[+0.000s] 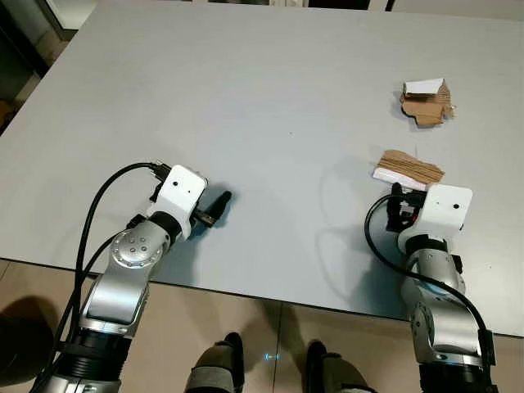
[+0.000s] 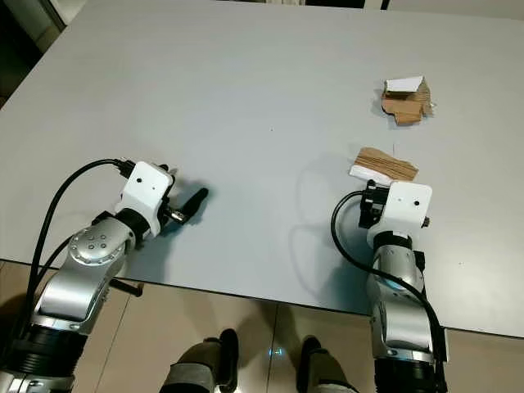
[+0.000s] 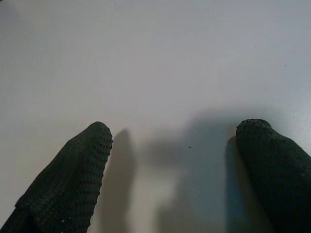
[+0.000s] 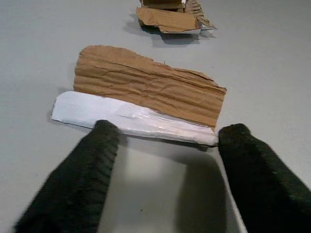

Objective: Picking trash to rubbish bin

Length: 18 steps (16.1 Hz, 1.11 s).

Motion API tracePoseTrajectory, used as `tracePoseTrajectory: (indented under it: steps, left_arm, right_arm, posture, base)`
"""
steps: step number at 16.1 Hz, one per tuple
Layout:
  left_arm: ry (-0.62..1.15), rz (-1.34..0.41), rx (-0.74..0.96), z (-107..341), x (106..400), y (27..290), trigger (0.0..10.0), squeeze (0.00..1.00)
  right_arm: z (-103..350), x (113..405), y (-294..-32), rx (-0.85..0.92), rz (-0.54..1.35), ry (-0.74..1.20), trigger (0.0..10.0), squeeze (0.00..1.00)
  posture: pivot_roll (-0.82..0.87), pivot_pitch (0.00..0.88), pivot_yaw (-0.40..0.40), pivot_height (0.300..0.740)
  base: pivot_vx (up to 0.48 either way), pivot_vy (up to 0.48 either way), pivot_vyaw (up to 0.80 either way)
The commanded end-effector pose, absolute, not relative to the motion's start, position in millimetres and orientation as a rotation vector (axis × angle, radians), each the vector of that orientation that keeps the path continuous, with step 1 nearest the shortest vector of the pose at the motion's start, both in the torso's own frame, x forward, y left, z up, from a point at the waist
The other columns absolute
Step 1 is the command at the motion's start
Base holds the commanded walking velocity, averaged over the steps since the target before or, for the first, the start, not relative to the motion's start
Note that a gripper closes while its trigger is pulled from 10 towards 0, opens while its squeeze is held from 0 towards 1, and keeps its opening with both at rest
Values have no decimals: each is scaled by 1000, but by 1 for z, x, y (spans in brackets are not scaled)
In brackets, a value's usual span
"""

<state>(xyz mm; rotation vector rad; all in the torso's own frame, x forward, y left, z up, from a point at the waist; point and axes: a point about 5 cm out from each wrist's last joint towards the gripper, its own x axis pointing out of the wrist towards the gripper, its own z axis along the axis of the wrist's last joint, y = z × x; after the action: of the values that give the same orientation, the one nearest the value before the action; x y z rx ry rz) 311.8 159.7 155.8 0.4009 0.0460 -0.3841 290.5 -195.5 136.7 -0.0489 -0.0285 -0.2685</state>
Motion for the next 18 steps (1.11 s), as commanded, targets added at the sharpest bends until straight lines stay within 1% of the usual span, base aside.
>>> tracePoseTrajectory:
  steps: [1,11,18]
  left_arm:
    - [82,-398,406,150,309,161,10000,0]
    - [76,-407,406,152,311,160,10000,0]
    - [60,-417,397,154,315,157,10000,0]
  right_arm:
    - [114,286,-196,-33,-269,70,0,0]
    - [114,288,-198,-29,-284,47,0,0]
    - [131,279,-209,-111,-396,-58,0,0]
  posture:
    - [322,307,66,740]
    - [330,293,77,740]
    - [322,274,82,740]
  base:
    - [0,0,0]
    - [0,0,0]
    - [0,0,0]
